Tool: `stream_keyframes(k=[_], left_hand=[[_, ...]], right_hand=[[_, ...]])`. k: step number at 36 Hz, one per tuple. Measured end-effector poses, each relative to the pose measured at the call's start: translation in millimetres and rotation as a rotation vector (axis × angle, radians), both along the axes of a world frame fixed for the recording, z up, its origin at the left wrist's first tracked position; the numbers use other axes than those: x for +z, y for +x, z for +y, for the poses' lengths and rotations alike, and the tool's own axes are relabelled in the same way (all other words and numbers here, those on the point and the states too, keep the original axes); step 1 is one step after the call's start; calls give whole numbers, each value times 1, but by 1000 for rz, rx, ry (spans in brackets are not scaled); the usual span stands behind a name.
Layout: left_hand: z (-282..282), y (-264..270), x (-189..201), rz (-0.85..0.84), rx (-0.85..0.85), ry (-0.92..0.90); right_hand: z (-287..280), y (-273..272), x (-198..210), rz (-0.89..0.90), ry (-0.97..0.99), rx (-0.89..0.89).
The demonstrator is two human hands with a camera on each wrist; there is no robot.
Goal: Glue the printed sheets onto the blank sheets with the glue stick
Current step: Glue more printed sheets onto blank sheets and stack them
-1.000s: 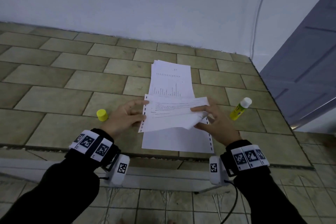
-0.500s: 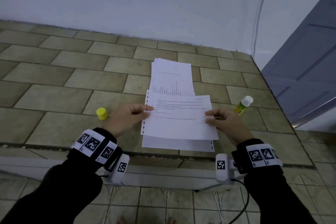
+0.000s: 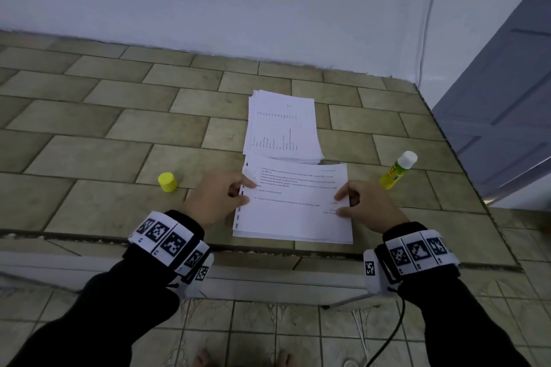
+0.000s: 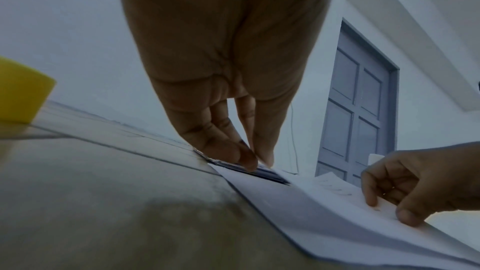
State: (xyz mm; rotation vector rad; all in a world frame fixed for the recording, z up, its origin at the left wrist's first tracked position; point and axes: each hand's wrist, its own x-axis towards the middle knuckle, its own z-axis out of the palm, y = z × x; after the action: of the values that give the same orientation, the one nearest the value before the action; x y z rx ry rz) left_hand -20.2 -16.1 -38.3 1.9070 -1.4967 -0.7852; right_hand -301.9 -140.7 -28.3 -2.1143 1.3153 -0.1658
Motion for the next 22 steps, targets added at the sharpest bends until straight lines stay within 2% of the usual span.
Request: stream_keyframes(k=[9, 22], left_hand=[[6, -3, -7, -75, -41, 44], [16, -5, -9, 59, 14, 6]], right_hand=[[9, -2, -4, 79, 28, -5], [25, -8, -5, -2, 22, -63]])
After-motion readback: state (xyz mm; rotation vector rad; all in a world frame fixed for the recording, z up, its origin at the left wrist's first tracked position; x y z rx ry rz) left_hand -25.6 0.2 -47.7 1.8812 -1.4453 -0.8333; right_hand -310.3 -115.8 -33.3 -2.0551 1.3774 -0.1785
